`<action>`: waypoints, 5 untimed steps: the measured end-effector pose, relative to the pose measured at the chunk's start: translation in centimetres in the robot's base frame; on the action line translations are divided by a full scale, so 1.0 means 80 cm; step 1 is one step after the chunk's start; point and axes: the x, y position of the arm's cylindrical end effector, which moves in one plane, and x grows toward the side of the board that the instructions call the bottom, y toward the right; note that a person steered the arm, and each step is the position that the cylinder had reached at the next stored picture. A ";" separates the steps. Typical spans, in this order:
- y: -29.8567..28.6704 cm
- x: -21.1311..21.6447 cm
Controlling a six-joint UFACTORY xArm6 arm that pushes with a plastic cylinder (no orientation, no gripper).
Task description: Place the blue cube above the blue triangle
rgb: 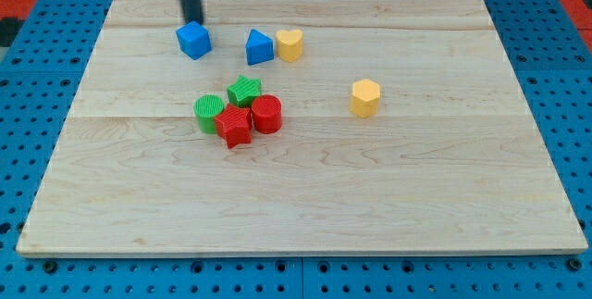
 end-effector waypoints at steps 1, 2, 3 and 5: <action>-0.037 0.000; -0.020 0.003; 0.003 0.011; 0.026 0.070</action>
